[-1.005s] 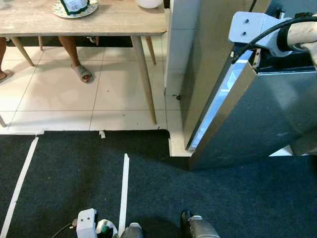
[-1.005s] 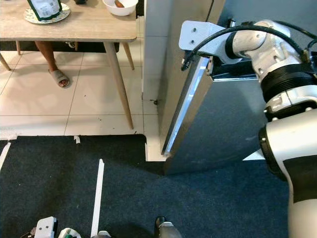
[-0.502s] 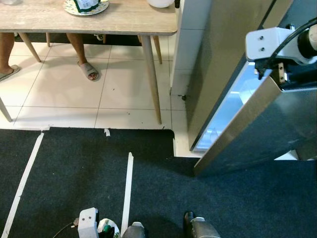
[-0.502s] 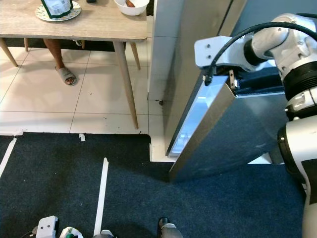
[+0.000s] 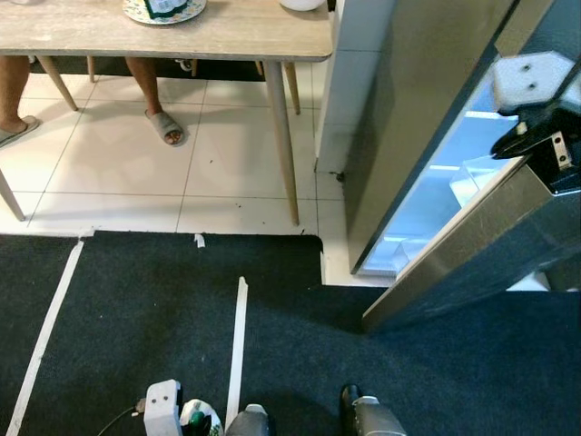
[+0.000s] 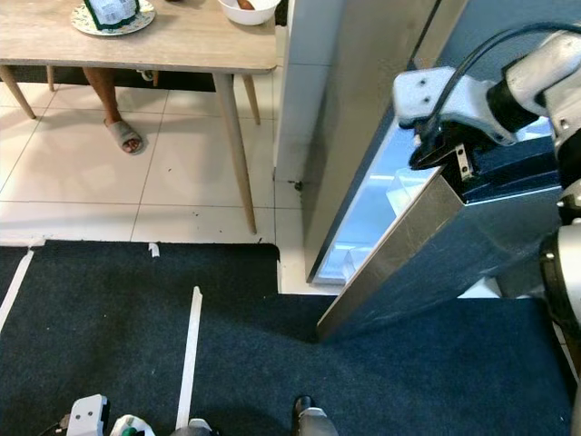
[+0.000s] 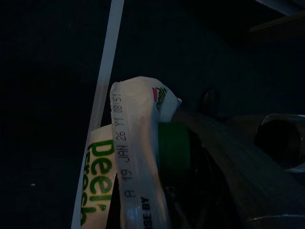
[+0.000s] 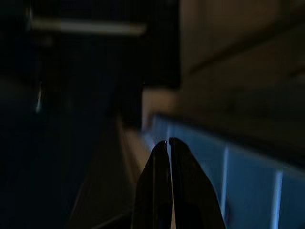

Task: Restocking fridge

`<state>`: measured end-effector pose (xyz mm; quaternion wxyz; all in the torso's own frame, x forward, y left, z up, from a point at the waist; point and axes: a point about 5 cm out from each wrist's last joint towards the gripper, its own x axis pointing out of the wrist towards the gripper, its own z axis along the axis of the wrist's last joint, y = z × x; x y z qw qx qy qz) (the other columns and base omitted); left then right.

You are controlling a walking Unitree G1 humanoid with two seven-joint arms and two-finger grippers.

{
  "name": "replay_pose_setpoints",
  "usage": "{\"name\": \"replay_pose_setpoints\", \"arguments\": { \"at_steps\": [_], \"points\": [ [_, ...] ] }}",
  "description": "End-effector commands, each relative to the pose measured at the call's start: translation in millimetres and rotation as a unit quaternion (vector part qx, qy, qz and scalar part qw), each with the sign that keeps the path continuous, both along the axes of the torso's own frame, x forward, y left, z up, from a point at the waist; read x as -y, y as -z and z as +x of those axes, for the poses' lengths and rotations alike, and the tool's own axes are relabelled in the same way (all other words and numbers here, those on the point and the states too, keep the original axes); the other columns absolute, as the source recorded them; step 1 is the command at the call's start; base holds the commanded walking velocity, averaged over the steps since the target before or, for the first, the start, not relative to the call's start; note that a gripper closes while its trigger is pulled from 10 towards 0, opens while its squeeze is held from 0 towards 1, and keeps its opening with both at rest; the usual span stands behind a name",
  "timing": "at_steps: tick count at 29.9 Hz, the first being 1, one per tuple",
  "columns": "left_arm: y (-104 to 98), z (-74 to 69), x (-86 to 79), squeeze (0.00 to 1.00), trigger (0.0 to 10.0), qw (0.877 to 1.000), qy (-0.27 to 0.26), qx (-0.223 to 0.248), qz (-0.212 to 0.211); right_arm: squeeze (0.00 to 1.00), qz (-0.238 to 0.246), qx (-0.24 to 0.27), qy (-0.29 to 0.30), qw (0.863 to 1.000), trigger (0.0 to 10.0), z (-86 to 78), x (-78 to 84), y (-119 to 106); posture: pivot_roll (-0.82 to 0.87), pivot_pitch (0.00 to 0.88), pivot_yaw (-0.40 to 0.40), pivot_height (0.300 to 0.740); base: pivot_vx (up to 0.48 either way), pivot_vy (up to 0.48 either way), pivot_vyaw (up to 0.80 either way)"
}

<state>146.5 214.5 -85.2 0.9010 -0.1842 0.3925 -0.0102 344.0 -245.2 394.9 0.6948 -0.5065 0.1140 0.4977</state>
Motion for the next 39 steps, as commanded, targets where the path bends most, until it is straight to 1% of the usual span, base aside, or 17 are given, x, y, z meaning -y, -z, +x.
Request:
{"name": "replay_pose_setpoints", "arguments": {
  "at_steps": [1, 3, 5, 7, 10, 11, 13, 14, 15, 18, 19, 22, 26, 31, 35, 37, 39],
  "points": [
    [17, -32.8, 20.5, 0.00, 10.0, 0.997, 0.013, -0.071, -0.033, 0.00, 0.019, 0.000, -0.017, 1.000, 10.0, -4.3, -1.1, -4, -0.08, 0.250, -0.074, 0.740, 0.000, 0.000, 0.00],
    [17, -32.9, 20.3, 0.00, 10.0, 0.997, 0.013, -0.071, -0.034, 0.00, 0.087, 0.006, -0.076, 0.993, 10.0, -15.0, -16.3, -16, -0.08, 0.249, -0.073, 0.740, 0.000, 0.000, 0.00],
    [16, -32.6, 20.4, 0.00, 10.0, 0.997, 0.013, -0.071, -0.035, 0.00, 0.129, 0.008, -0.117, 0.985, 10.0, -23.1, -25.9, -25, -0.08, 0.249, -0.073, 0.740, 0.000, 0.000, 0.00],
    [16, -32.6, 20.4, 0.00, 10.0, 0.997, 0.014, -0.071, -0.035, 0.00, 0.132, 0.012, -0.121, 0.984, 10.0, -23.0, -27.2, -26, -0.08, 0.248, -0.072, 0.740, 0.000, 0.000, 0.00],
    [16, -32.4, 20.5, 0.00, 10.0, 0.997, 0.014, -0.071, -0.035, 0.00, 0.094, 0.030, -0.094, 0.991, 10.0, -12.6, -24.3, -23, -0.08, 0.247, -0.072, 0.740, 0.000, 0.000, 0.00],
    [16, -32.4, 20.5, 0.00, 10.0, 0.997, 0.014, -0.071, -0.035, 0.00, 0.094, 0.030, -0.094, 0.991, 10.0, -12.6, -24.3, -23, -0.08, 0.247, -0.072, 0.740, 0.000, 0.000, 0.00],
    [16, -32.1, 20.7, 0.00, 10.0, 0.997, 0.015, -0.071, -0.036, 0.00, 0.035, 0.031, -0.054, 0.997, 10.0, -4.3, -15.0, -14, -0.08, 0.245, -0.071, 0.740, 0.000, 0.000, 0.00],
    [16, -32.1, 20.7, 0.00, 10.0, 0.997, 0.015, -0.071, -0.036, 0.00, 0.035, 0.031, -0.054, 0.997, 10.0, -4.3, -15.0, -14, -0.08, 0.245, -0.071, 0.740, 0.000, 0.000, 0.00],
    [16, -31.9, 20.8, 0.00, 10.0, 0.997, 0.015, -0.071, -0.036, 0.00, 0.004, 0.028, -0.030, 0.999, 10.0, -2.1, -8.8, -10, -0.08, 0.243, -0.072, 0.740, 0.000, 0.000, 0.00],
    [16, -31.9, 21.2, 0.00, 10.0, 0.997, 0.016, -0.071, -0.036, 0.00, -0.015, 0.030, 0.004, 0.999, 10.0, -1.3, -1.0, -6, -0.08, 0.243, -0.072, 0.740, 0.000, 0.000, 0.00],
    [16, -31.8, 21.1, 0.00, 10.0, 0.997, 0.016, -0.071, -0.036, 0.00, -0.038, 0.046, 0.049, 0.997, 10.0, 0.9, 6.6, -4, -0.08, 0.241, -0.073, 0.740, 0.000, 0.000, 0.00],
    [16, -31.9, 21.4, 0.00, 10.0, 0.997, 0.017, -0.072, -0.035, 0.00, -0.072, 0.065, 0.096, 0.991, 10.0, 4.6, 16.4, 1, -0.09, 0.238, -0.074, 0.740, 0.000, 0.000, 0.00],
    [17, -31.8, 22.2, 0.00, 10.0, 0.997, 0.019, -0.072, -0.036, 0.00, -0.088, 0.083, 0.127, 0.985, 10.0, 8.0, 25.4, 3, -0.08, 0.234, -0.076, 0.740, 0.000, 0.000, 0.00],
    [17, -31.3, 23.3, 0.00, 10.0, 0.997, 0.020, -0.071, -0.037, 0.00, -0.070, 0.092, 0.124, 0.985, 10.0, 9.0, 24.5, 1, -0.08, 0.233, -0.076, 0.740, 0.000, 0.000, 0.00],
    [17, -30.9, 24.2, 0.00, 10.0, 0.997, 0.021, -0.071, -0.037, 0.00, -0.077, 0.093, 0.127, 0.985, 10.0, 9.5, 25.3, 2, -0.09, 0.229, -0.076, 0.740, 0.000, 0.000, 0.00],
    [17, -30.7, 24.6, 0.00, 10.0, 0.996, 0.023, -0.072, -0.037, 0.00, -0.108, 0.055, 0.147, 0.982, 10.0, 6.7, 35.7, 10, -0.09, 0.229, -0.076, 0.740, 0.000, 0.000, 0.00],
    [17, -30.7, 24.6, 0.00, 10.0, 0.996, 0.023, -0.072, -0.037, 0.00, -0.108, 0.055, 0.147, 0.982, 10.0, 6.7, 35.7, 10, -0.09, 0.229, -0.076, 0.740, 0.000, 0.000, 0.00]
  ]
}}
